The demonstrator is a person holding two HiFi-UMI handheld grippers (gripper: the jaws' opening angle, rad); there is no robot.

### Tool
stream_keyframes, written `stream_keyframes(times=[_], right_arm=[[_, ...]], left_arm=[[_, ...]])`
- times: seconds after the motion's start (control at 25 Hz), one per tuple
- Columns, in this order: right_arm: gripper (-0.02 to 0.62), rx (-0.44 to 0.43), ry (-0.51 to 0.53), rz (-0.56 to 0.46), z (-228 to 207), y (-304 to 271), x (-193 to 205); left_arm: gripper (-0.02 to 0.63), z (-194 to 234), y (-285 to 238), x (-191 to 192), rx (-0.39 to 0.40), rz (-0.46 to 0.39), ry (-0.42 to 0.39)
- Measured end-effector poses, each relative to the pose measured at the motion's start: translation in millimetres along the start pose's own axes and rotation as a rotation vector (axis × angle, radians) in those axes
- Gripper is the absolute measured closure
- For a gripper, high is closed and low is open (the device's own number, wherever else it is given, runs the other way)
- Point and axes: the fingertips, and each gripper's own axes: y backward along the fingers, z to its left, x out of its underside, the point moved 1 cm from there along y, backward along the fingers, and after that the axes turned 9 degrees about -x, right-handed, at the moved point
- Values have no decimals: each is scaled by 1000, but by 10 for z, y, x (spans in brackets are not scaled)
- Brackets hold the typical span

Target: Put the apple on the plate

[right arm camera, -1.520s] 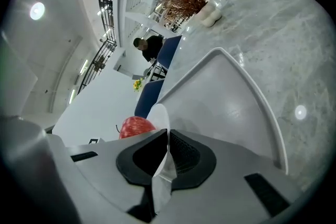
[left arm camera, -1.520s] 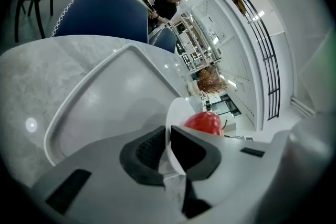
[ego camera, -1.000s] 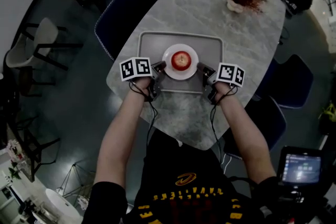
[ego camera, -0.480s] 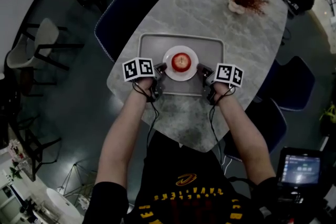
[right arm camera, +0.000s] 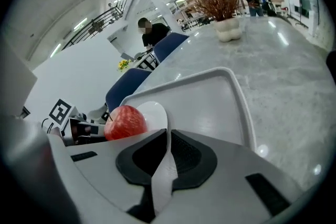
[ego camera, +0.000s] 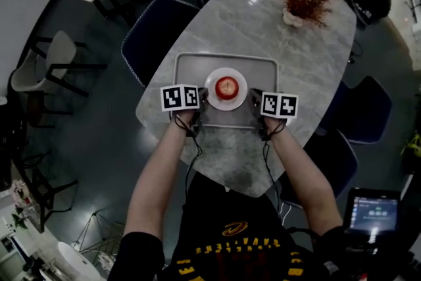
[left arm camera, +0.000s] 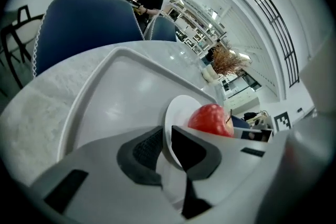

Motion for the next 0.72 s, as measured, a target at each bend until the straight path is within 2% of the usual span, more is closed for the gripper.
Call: stream_keyframes(times=[0.16, 0.4, 0.6, 0.72], right_arm=[[569, 12, 115, -97, 117, 146, -235], [569, -93, 314, -226, 541, 414, -435], [569, -178, 422, -282, 955, 698, -391], [569, -226, 463, -314, 1217, 935, -334]], left_arm=[[566, -9, 151, -173, -29, -104, -56], [566, -260, 617, -355, -59, -349, -196], [566, -621, 1109, -240, -59, -509, -315], [568, -865, 1445, -77, -59, -587, -352]])
